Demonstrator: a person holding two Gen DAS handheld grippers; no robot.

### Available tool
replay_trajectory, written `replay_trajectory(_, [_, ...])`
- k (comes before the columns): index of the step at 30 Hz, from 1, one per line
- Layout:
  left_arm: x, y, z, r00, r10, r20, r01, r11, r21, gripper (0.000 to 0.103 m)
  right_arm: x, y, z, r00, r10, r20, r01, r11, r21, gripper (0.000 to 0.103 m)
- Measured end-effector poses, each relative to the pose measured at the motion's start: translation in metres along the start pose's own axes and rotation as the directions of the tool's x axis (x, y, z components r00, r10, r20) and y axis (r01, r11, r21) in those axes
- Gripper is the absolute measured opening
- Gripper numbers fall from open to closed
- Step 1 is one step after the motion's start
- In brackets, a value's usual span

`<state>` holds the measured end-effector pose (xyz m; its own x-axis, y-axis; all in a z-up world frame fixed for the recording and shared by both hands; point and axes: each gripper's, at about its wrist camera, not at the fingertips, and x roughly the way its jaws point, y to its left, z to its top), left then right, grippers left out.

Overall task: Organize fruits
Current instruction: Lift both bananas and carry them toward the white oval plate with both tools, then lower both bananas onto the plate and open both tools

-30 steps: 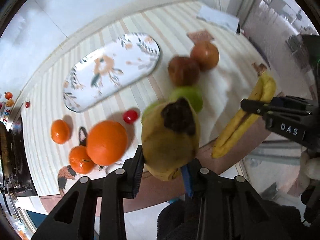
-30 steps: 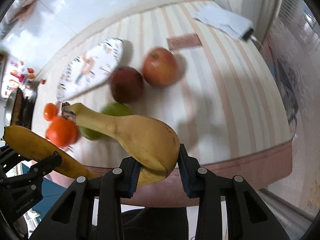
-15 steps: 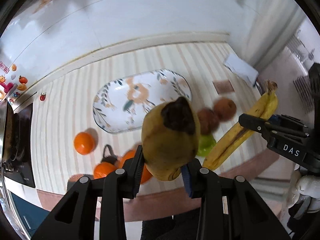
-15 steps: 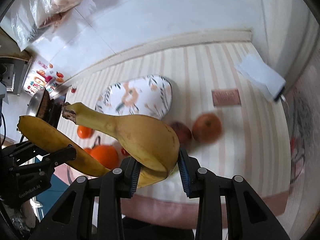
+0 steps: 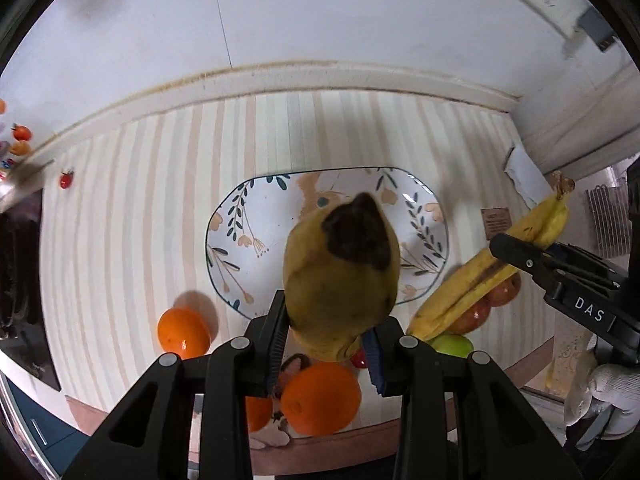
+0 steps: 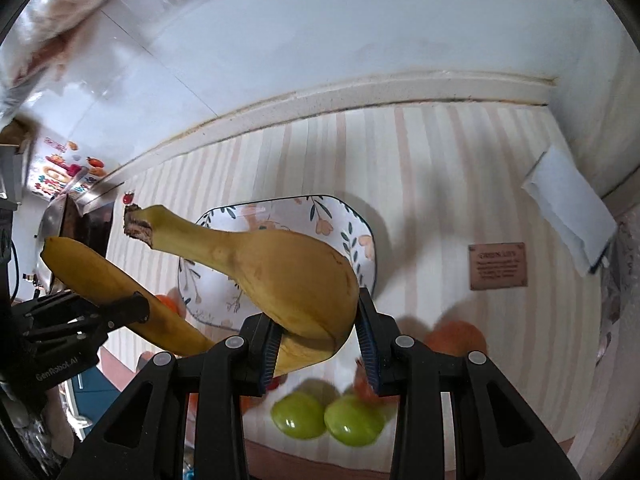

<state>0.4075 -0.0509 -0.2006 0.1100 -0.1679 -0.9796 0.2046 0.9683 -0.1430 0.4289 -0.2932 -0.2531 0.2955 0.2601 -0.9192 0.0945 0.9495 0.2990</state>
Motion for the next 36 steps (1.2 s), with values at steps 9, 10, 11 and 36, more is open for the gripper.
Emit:
replay_trajectory(9, [0.064, 0.024, 0.036, 0.988, -0.049, -0.149, 0.045, 0.999, -0.031, 0.031, 0.083, -0.004, 0.031, 0.981, -0.016, -0.193, 0.029, 0.997, 0.066, 0.037])
replay_trajectory(10, [0.070, 0.028, 0.042, 0.985, -0.061, -0.158, 0.055, 0.998, -0.041, 0.031, 0.089, -0.006, 0.035, 0.979, -0.016, -0.201, 0.032, 0.996, 0.079, 0.037])
replay_trajectory(11, [0.073, 0.030, 0.045, 0.984, -0.069, -0.165, 0.061, 0.997, -0.050, 0.031, 0.093, -0.007, 0.037, 0.978, -0.011, -0.207, 0.030, 0.995, 0.091, 0.037])
replay_trajectory(36, [0.115, 0.007, 0.035, 0.985, 0.084, -0.152, -0.076, 0.995, 0.059, 0.035, 0.134, -0.011, 0.028, 0.964, -0.070, -0.257, 0.121, 0.975, 0.188, 0.043])
